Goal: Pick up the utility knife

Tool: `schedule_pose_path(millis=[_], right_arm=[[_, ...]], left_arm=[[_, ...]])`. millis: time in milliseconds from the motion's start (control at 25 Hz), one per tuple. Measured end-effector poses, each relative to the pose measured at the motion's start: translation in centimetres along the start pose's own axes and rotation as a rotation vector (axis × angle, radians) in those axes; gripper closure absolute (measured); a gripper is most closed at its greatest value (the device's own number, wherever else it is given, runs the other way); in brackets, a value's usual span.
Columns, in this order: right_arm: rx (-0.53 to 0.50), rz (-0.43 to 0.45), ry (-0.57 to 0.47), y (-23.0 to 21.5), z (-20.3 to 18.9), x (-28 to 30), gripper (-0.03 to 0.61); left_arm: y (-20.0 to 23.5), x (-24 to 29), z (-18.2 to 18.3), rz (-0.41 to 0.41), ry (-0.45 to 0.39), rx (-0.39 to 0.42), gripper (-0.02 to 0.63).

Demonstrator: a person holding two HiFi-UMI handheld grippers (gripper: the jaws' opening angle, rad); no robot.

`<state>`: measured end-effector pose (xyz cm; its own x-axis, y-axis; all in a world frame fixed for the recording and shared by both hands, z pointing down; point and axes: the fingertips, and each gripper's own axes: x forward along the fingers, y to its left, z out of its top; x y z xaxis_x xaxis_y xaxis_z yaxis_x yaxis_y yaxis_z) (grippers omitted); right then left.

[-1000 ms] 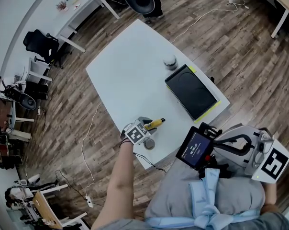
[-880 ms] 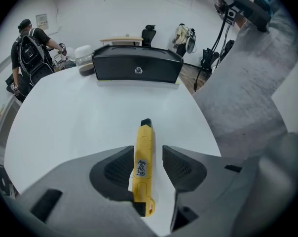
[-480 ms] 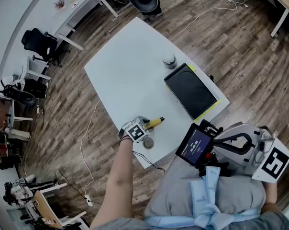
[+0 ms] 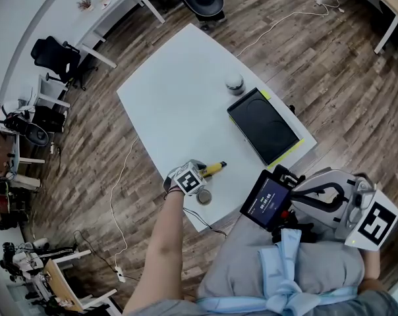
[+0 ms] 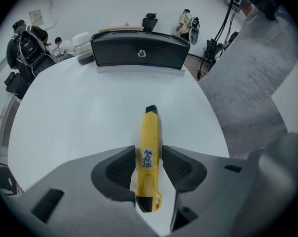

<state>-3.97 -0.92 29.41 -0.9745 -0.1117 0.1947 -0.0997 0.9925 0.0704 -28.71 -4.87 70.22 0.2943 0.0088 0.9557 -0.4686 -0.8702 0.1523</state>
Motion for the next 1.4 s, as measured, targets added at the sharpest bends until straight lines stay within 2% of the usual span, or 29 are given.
schedule_pose_path(millis=[200, 440, 560, 1040, 1400], right_arm=[[0.004, -0.004, 0.001, -0.1, 0.0, 0.0, 0.549], [0.009, -0.012, 0.0, -0.2, -0.1, -0.1, 0.549], [0.001, -0.008, -0.011, -0.2, 0.1, 0.0, 0.549], [-0.016, -0.005, -0.002, -0.2, -0.1, 0.0, 0.549], [-0.02, 0.005, -0.004, -0.2, -0.2, -0.1, 0.549]], left_arm=[[0.4, -0.6, 0.1, 0.009, -0.012, -0.022, 0.453], [0.0, 0.0, 0.0, 0.057, 0.028, 0.039, 0.486], [-0.2, 0.2, -0.2, 0.075, 0.045, 0.032, 0.491], [0.2, 0.3, 0.0, 0.101, -0.034, -0.126, 0.491], [1.4, -0.8, 0.8, 0.175, -0.143, -0.281, 0.491]])
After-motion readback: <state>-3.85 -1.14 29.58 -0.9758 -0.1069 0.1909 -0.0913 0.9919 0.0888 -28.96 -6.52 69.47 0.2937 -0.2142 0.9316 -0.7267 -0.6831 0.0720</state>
